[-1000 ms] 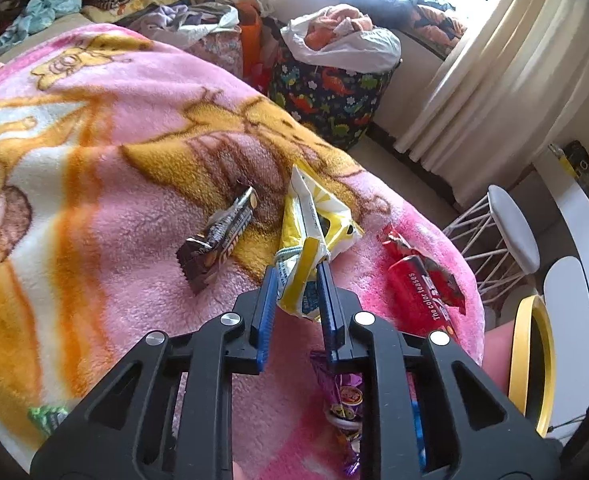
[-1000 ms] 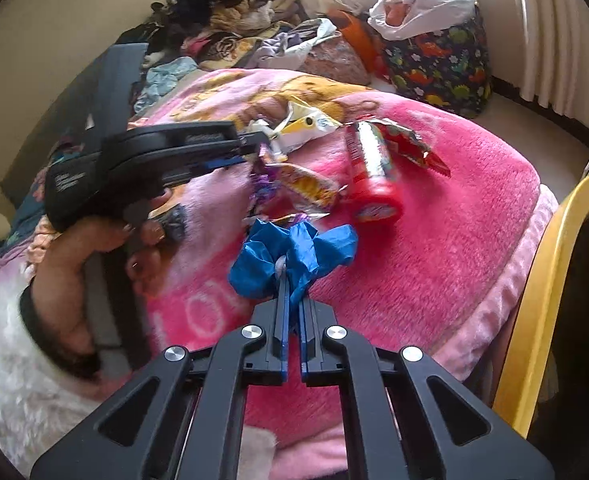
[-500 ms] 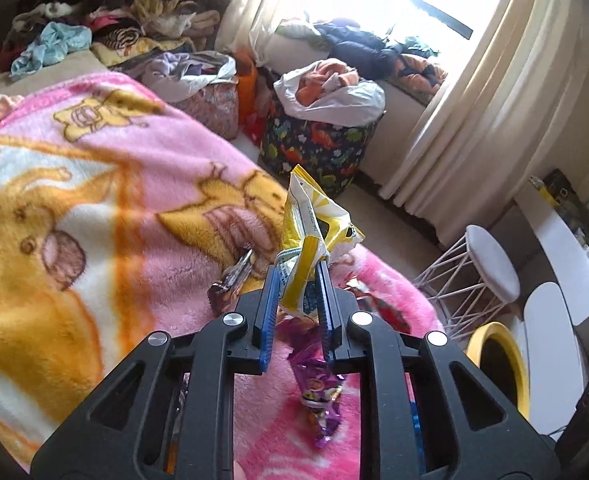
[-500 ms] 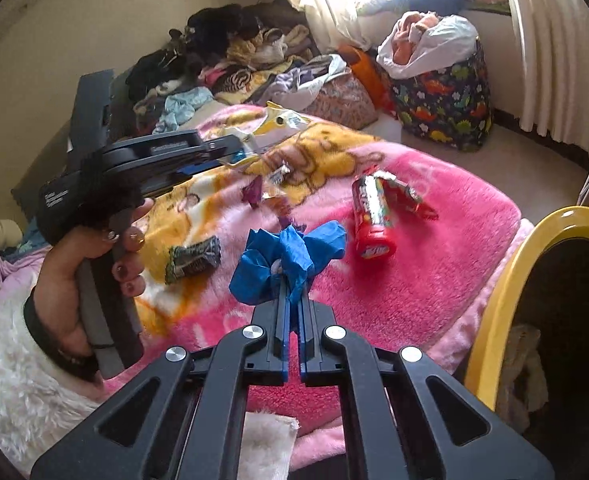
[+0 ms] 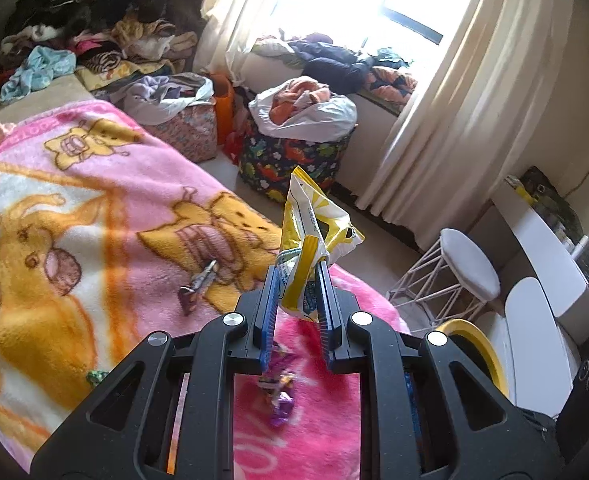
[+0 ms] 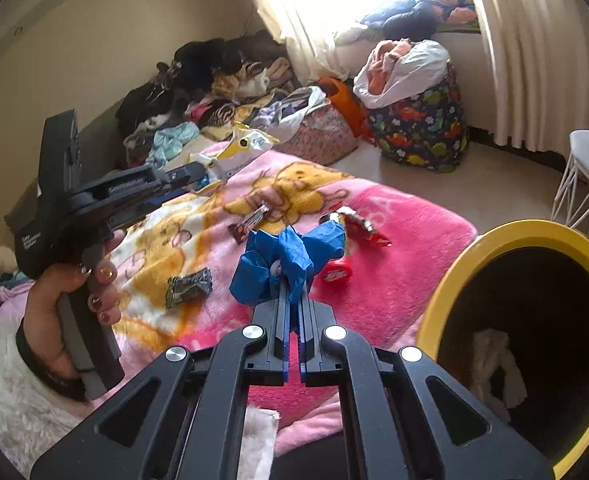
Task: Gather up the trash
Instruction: 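Carry the yellow wrapper and blue wrapper over the yellow bin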
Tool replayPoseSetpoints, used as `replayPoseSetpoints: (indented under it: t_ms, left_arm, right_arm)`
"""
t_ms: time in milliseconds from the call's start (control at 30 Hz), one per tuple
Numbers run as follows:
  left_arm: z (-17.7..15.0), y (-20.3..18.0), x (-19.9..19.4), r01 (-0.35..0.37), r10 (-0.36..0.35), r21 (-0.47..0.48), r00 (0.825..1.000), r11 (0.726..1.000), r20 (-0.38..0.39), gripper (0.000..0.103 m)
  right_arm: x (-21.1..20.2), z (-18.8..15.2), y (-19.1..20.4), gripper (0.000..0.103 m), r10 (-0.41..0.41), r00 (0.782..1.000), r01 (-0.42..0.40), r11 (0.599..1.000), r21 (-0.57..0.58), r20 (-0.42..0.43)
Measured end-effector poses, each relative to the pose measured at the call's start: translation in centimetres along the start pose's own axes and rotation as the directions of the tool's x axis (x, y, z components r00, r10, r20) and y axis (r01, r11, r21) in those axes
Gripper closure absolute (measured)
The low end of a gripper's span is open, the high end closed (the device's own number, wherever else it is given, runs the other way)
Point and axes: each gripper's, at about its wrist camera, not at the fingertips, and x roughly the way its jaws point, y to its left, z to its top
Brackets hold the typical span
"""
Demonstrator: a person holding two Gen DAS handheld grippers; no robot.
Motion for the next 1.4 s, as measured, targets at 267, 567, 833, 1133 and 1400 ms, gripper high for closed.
replayPoseSetpoints:
  t_ms: [267, 567, 833, 1133, 1400]
  left_arm:
    - [-0.5, -3.3, -1.0, 0.045, -0.046, 0.046, 0.999, 0.998, 0.008, 0.09]
    - [-1.5, -6.4, -1.5, 0.085, -0.084, 0.093, 0.996, 0.992, -0.005, 0.09]
    - [-2.5, -9.0, -1.2, 0.114, -0.111, 0.138, 0.993, 0.984, -0.029, 0.09]
    - [-3.9, -12.2, -0.6, 0.171, -0.16, 0.188, 0.984, 0.967, -0.073, 0.09]
    - [-5.3, -15.2, 0.5, 0.21, -0.187, 0.233, 0.975, 0.95, -0.119, 0.09]
  right_arm:
    - [-2.6, -0.1, -1.4, 0.1, -0.02, 0.998, 0.018, 0.999, 0.036, 0.054]
    - [-5.0, -0.7, -2.3, 0.1, -0.054, 0.993, 0.047, 0.996, 0.07, 0.106]
    - [-6.9, -1.2, -4.1, 0.1, -0.095, 0.985, 0.077, 0.989, 0.122, 0.146]
    - [-8.8, -2.2, -6.3, 0.1, -0.17, 0.969, 0.136, 0.972, 0.189, 0.179]
    - [-10.2, -3.5, -9.4, 0.1, -0.228, 0.955, 0.175, 0.949, 0.261, 0.191]
